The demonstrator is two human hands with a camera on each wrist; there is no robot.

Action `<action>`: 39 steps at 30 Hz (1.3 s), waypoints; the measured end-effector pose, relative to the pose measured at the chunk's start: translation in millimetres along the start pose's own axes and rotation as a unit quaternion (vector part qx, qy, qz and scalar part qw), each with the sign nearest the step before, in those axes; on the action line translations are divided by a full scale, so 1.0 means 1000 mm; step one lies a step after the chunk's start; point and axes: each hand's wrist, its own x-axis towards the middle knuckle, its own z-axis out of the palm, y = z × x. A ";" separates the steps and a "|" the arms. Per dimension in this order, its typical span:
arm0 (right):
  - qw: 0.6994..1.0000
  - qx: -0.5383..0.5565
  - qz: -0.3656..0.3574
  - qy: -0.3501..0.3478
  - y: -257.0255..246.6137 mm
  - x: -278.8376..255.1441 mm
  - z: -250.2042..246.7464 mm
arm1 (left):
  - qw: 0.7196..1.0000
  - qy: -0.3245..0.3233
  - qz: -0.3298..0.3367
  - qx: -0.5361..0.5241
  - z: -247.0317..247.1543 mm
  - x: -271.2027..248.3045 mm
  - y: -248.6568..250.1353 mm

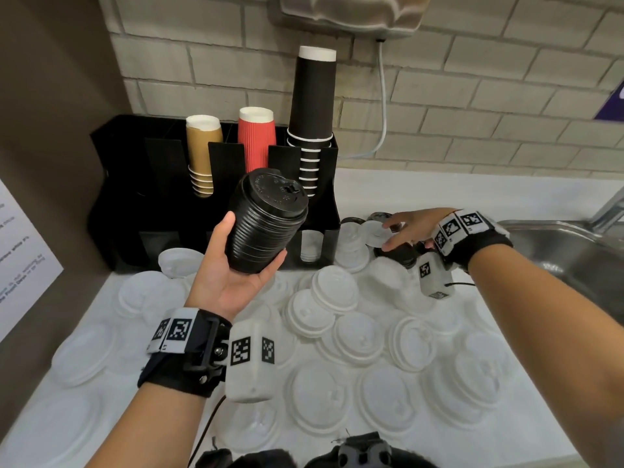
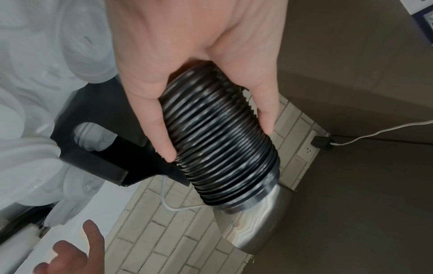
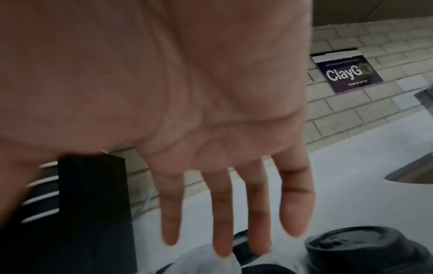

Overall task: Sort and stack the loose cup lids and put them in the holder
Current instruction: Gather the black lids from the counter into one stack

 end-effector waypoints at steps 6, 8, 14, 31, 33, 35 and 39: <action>0.991 -0.092 0.072 0.065 -0.004 0.024 0.026 | 1.000 0.005 -0.006 0.006 -0.001 0.003 0.001; 0.991 -0.085 0.072 0.070 -0.005 0.030 0.033 | 1.000 0.007 -0.004 0.006 -0.002 0.004 0.002; 0.990 -0.095 0.014 0.100 -0.002 0.040 0.034 | 1.000 0.004 -0.005 0.004 -0.003 0.007 0.004; 0.821 0.369 -0.353 0.256 -0.086 -0.109 0.015 | 0.999 0.009 -0.034 -0.036 0.003 -0.003 -0.011; 0.787 0.403 -0.364 0.292 -0.100 -0.119 0.035 | 0.999 0.010 -0.031 -0.037 0.003 -0.005 -0.011; 0.762 0.427 -0.372 0.314 -0.112 -0.124 0.052 | 0.999 0.011 -0.028 -0.037 0.003 -0.006 -0.011; 0.765 0.388 -0.374 0.352 -0.130 -0.125 0.069 | 0.999 0.015 -0.023 -0.030 0.001 -0.007 -0.011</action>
